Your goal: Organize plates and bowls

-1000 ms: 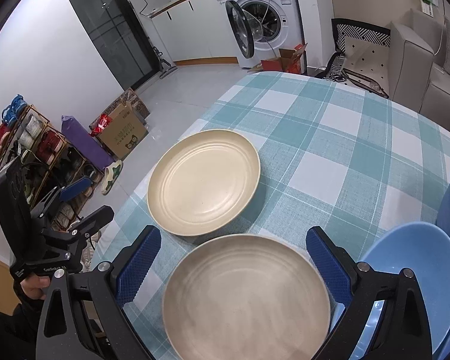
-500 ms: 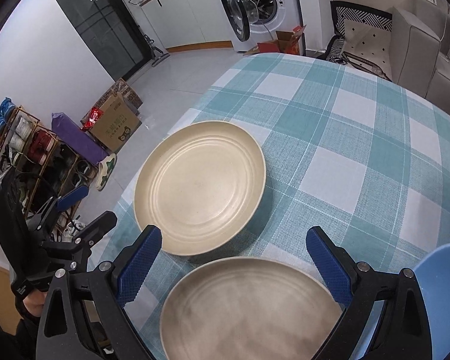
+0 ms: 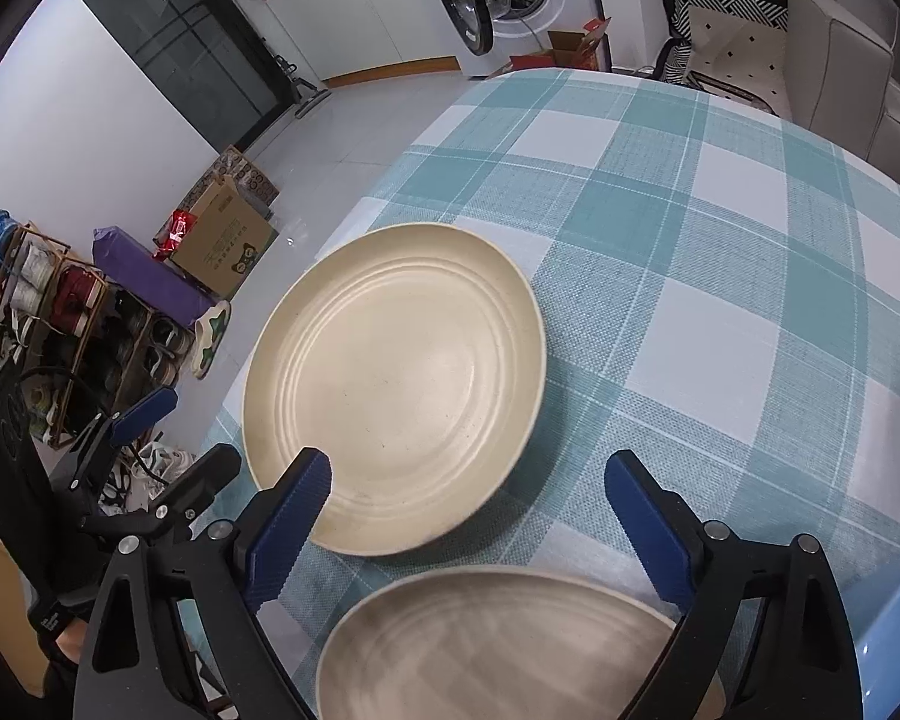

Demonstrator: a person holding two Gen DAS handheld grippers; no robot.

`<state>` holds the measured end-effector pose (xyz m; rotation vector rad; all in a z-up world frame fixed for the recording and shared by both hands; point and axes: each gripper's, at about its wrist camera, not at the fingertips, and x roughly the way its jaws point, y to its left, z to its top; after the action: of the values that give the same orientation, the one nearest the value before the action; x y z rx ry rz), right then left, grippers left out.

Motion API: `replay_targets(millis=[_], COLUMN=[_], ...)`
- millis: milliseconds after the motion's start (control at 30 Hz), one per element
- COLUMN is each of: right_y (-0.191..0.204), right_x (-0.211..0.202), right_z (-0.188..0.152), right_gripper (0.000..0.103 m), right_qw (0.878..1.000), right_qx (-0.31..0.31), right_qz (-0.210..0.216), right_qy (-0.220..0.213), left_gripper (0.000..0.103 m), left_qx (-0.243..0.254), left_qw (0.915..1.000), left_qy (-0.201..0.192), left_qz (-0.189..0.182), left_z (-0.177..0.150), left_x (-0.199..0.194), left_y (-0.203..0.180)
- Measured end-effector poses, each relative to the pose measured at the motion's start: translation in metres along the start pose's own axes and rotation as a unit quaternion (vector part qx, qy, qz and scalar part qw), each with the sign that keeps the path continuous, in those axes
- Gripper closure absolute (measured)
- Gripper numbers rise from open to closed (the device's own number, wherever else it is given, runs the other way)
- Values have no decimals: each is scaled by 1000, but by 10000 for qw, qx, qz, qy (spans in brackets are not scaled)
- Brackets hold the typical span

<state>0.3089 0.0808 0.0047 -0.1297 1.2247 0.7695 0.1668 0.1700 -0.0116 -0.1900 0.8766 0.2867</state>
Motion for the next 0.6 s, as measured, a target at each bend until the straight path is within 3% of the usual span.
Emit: replay_targets(millis=[100,400,600], right_y=[-1,-13,-15], right_x=[9,28,35], right_z=[3,9,9], right_gripper=[18,24,31], right_qw=[10000,9994,9992], right_qx=[43,266,285], right_qz=[-8,-71,-94], right_qy=[81,211,278], left_gripper=[8,12,19], left_qx=[-38,-114,-130], left_qw=[10000,9998,9996], left_qy=[45,143,236], left_qz=[-1,22,-36], left_z=[0,1,-1], left_x=[5,18,27], left_y=[1,5,7])
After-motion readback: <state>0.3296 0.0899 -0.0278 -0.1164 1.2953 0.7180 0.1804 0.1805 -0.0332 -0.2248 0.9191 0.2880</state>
